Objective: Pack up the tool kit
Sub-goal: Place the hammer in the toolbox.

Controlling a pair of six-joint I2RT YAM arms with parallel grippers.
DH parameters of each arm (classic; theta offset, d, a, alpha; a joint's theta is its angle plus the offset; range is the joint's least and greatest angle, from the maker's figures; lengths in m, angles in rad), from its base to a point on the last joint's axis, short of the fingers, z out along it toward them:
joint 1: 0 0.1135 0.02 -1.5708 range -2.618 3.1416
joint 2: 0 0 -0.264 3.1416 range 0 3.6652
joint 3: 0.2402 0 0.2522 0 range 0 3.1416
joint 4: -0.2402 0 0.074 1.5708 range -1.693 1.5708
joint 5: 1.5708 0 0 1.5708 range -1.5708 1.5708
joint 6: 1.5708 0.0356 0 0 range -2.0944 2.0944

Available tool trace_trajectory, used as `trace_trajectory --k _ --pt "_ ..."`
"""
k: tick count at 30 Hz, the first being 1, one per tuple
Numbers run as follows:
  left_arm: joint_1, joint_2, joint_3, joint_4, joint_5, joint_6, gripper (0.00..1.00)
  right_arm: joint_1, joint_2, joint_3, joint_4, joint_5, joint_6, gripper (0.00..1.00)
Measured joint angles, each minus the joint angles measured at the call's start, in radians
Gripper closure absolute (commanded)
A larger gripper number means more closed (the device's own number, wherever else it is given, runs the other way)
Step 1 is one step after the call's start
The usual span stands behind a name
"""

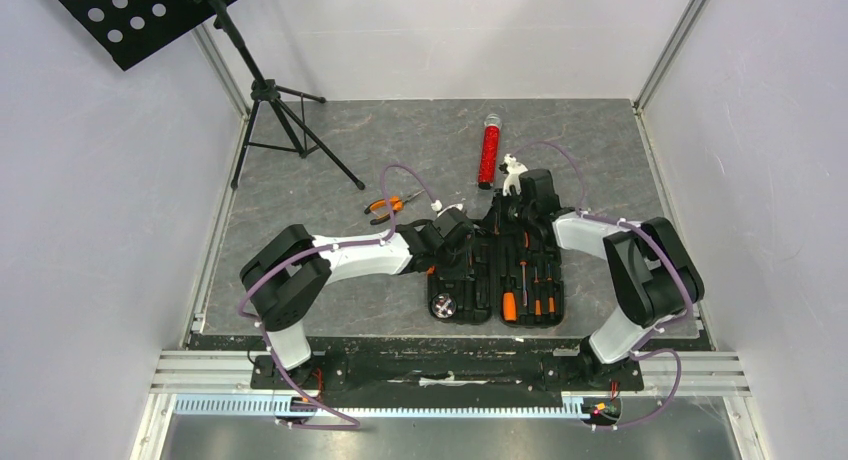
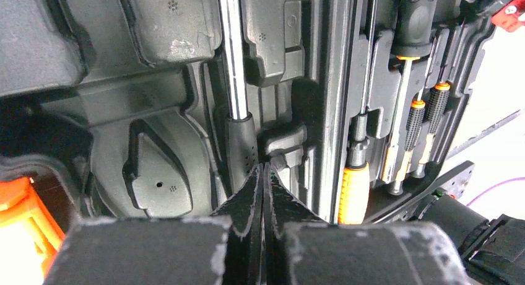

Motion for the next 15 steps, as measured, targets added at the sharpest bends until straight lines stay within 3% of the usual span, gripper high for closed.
trace_trajectory --k 7,15 --pt "0.002 0.000 -0.007 0.016 0.002 -0.004 0.98 0.067 -0.027 0.143 -0.234 0.108 -0.100 0.90" --pt "0.005 -0.002 -0.024 0.045 0.009 -0.008 0.98 0.139 -0.003 0.292 -0.337 0.174 -0.160 0.90"
